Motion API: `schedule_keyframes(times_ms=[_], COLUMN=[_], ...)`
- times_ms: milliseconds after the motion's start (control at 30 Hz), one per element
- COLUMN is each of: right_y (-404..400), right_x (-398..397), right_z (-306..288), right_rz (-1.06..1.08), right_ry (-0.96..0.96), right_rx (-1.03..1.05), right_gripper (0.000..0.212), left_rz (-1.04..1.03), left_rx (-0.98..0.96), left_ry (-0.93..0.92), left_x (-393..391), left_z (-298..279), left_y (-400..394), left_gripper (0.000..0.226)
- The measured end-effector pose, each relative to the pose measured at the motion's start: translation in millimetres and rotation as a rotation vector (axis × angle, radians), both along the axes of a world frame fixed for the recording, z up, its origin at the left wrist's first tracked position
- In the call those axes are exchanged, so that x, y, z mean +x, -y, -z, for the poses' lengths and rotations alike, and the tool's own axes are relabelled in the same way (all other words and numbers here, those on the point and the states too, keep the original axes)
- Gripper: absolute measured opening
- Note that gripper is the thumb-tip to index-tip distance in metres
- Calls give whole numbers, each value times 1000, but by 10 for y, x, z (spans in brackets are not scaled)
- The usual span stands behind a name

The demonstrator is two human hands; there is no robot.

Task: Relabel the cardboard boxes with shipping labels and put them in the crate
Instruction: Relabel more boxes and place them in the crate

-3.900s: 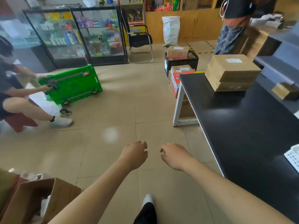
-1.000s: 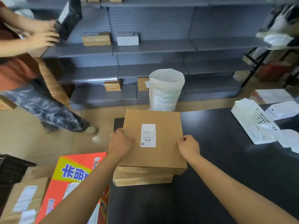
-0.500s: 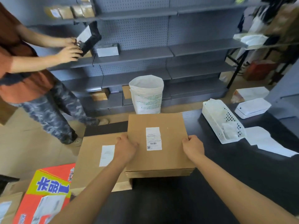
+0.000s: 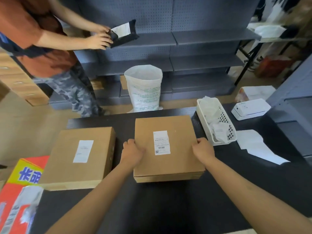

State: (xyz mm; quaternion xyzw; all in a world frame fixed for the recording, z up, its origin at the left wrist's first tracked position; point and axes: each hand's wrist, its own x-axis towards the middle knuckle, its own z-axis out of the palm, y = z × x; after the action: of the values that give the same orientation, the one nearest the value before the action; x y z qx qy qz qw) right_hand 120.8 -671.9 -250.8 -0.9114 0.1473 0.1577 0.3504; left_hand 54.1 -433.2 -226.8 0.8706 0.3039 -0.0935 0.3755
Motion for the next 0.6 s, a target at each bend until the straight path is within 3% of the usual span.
schedule_keyframes(times_ms=[200,600], right_y=[191,494], right_x=[94,271], right_z=[145,544], right_rz=[22,-20], right_ry=[-30,-103], right_rx=[-7,53], right_gripper=[25,11], left_rz=[34,-79], left_rx=[-28,-83], left_ry=[-4,-81], left_x=[117,188], left_z=[153,639], left_y=[146,430], left_gripper=[47,38])
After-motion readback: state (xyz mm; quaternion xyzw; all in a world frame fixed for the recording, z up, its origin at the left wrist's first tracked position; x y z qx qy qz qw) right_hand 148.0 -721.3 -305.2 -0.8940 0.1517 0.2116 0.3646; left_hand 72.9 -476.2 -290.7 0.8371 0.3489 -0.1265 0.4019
